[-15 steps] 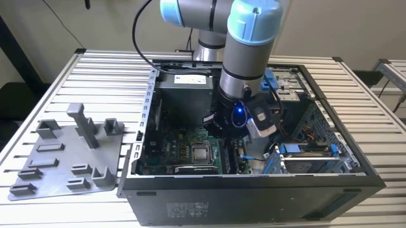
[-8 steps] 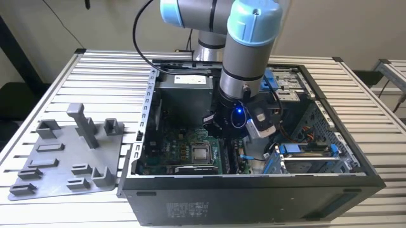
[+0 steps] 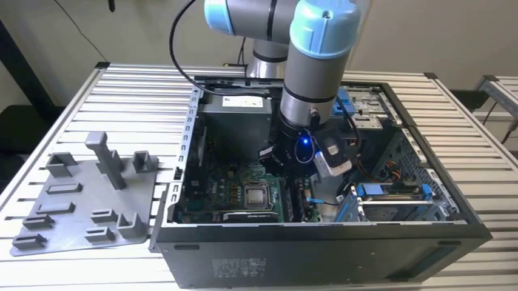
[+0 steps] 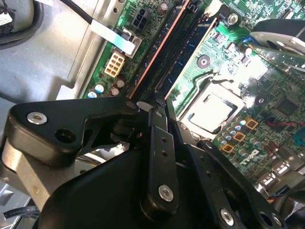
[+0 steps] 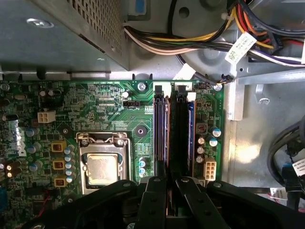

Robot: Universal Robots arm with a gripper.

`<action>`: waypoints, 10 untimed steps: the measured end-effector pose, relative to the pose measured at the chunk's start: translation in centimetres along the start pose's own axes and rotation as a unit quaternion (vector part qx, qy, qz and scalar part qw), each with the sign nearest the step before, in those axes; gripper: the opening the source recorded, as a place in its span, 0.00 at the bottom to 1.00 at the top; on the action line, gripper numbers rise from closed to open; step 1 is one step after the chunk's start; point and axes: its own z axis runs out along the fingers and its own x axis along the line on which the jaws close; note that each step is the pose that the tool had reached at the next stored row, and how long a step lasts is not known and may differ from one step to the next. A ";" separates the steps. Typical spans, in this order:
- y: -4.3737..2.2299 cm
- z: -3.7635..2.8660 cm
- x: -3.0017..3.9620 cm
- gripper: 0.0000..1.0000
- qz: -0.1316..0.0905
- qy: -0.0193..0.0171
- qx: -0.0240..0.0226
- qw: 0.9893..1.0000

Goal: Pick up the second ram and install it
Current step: 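Insert the second ram into the second slot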

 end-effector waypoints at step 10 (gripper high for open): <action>0.04 0.36 0.01 0.14 0.000 0.000 0.003 1.000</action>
